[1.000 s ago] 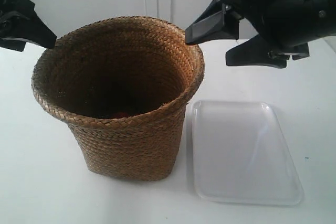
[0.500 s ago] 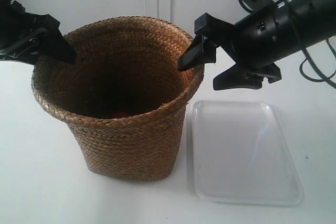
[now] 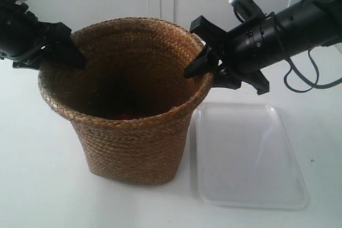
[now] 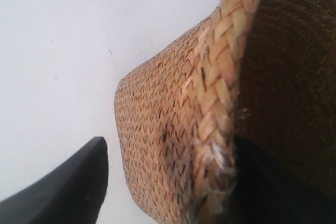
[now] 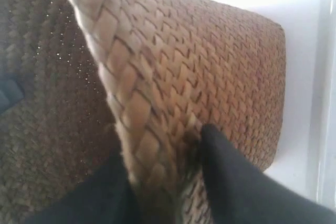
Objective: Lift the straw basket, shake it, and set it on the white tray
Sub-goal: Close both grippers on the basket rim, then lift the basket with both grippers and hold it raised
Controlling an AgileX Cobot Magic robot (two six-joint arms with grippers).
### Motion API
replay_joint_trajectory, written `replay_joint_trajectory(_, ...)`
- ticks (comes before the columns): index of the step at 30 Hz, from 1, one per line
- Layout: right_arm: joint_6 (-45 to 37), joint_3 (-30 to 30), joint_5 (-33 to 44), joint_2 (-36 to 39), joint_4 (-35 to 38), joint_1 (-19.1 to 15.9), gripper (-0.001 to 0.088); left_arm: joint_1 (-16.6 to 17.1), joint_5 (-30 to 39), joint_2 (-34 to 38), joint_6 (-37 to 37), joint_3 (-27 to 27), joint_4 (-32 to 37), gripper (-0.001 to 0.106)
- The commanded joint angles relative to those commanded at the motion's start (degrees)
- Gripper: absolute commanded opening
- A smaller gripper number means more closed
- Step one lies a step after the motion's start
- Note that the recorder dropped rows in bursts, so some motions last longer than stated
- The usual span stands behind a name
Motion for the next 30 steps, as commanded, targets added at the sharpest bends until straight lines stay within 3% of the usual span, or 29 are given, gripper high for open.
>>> replay_joint_trajectory(3,-2.2,-0.2,-0.3,0.0,0.3,0.0,0.0001,0.0,0.1,0.0,0.3,0.0,-2.6,0.024)
replay_joint_trajectory(5,-4.0,-0.2,-1.9,-0.2,0.3,0.0,0.0000,0.0,0.3,-0.3,2.1,0.0,-4.1,0.000)
replay_joint_trajectory(12,-11.1,-0.2,-8.0,-4.4,0.3,0.0,0.0000,0.0,-4.0,-4.6,6.0,0.3,-6.7,0.000)
replay_joint_trajectory(16,-13.7,0.0,-13.3,-7.7,-1.8,1.2,0.0000,0.0,-9.5,-9.4,9.3,3.7,-11.5,0.000)
replay_joint_trajectory(19,-17.8,0.3,-20.7,-13.1,-5.2,5.7,0.0000,0.0,-13.1,-15.2,20.1,8.8,-20.2,0.000)
replay_joint_trajectory(23,-26.0,0.3,-21.7,-18.1,-7.2,11.2,0.0000,0.0,-13.3,-22.4,31.8,13.4,-26.3,0.000)
replay_joint_trajectory(26,-27.4,1.0,-22.0,-20.9,-10.7,13.5,0.0000,0.0,-16.1,-28.5,35.1,15.9,-28.4,0.000)
replay_joint_trajectory(30,-25.1,5.7,-24.6,-24.6,-14.8,13.6,0.0000,0.0,-19.3,-35.2,35.5,18.7,-28.4,0.000)
